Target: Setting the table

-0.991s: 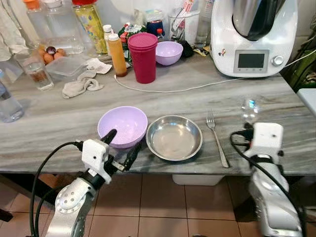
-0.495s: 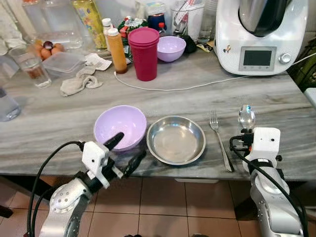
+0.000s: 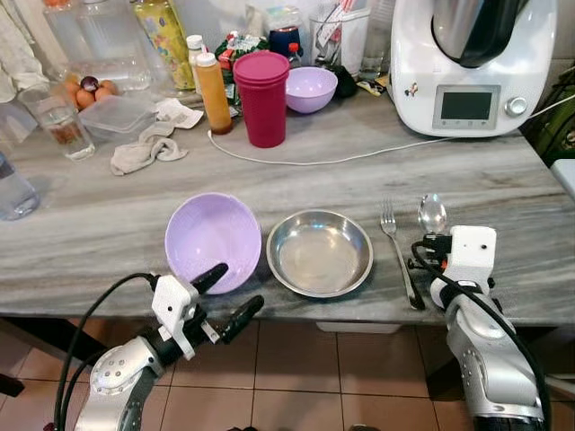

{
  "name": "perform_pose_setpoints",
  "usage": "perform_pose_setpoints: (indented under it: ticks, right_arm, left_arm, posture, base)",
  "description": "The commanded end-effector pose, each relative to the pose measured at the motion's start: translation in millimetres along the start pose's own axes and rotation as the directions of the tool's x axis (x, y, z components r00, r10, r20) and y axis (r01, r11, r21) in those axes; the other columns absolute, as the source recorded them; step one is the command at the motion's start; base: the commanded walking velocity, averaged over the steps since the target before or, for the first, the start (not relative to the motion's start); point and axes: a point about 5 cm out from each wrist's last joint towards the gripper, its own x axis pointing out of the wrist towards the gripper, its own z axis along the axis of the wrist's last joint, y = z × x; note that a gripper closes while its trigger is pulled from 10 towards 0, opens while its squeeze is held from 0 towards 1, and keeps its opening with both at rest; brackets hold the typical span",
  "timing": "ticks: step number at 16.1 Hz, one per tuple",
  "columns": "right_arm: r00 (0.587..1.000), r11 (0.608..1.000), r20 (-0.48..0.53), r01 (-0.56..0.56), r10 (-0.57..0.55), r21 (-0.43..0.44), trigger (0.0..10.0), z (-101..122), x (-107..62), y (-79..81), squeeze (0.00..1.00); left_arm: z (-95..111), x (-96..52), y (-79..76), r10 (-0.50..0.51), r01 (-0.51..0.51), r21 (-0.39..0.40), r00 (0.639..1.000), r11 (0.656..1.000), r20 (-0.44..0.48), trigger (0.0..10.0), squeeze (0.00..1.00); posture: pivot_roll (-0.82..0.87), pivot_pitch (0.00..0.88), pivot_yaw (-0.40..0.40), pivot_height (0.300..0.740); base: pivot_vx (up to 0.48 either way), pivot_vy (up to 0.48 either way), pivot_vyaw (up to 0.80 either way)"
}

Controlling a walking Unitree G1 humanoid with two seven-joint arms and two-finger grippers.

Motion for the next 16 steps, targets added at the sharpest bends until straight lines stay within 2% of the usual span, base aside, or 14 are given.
perform_pose_setpoints:
  ticks: [1,5,9,11,12,13,16]
  right_arm:
    - [1.0,1.0,-0.002,-0.008,0.008,0.007,10.0,0.9,2.8,1.2,0.0]
    - [1.0,1.0,0.009,-0.008,0.008,0.015,10.0,5.5,9.5,0.0,0.0]
    - [1.0,1.0,0.029,-0.009,0.008,0.011,10.0,8.6,10.1,3.3,0.0]
    - [0.999,1.0,0.042,-0.007,0.006,0.011,10.0,10.1,11.0,5.8,0.0]
    - [0.999,1.0,0.046,-0.006,0.006,0.014,10.0,10.5,11.1,7.5,0.0]
    - [0.999,1.0,0.046,-0.009,0.008,0.014,10.0,10.3,11.0,8.7,0.0]
    - [0.999,1.0,0.045,-0.009,0.008,0.018,10.0,9.6,10.9,9.4,0.0]
  left_arm:
    - [-3.2,-0.5,0.7,-0.022,0.022,0.009,1.0,1.0,-0.014,10.0,0.0]
    - [-10.6,-1.0,11.9,0.027,-0.028,0.046,0.999,0.999,0.019,10.0,0.0]
    - [-6.7,-1.4,23.8,0.061,-0.065,0.07,0.997,0.995,0.052,10.0,0.0]
    - [12.3,3.4,34.4,0.077,-0.089,0.117,0.992,0.989,0.104,10.0,0.0]
    - [35.2,10.1,42.7,0.08,-0.102,0.151,0.986,0.983,0.147,10.0,0.0]
    - [67.6,19.6,38.0,0.07,-0.11,0.188,0.976,0.976,0.205,10.0,0.0]
    - [96.1,30.7,26.1,0.048,-0.108,0.222,0.964,0.969,0.261,10.0,0.0]
  posture:
    - [-0.23,0.118,0.059,0.74]
    - [-0.23,0.111,0.058,0.74]
    - [-0.22,0.108,0.06,0.74]
    - [-0.22,0.108,0.062,0.74]
    - [-0.22,0.108,0.063,0.74]
    - [-0.22,0.108,0.063,0.74]
    - [-0.21,0.108,0.064,0.74]
  base:
    - [0.0,0.0,0.0]
    - [0.0,0.0,0.0]
    - [0.0,0.0,0.0]
    - [0.0,0.0,0.0]
    - [0.0,0.0,0.0]
    - [0.0,0.0,0.0]
    - [0.0,0.0,0.0]
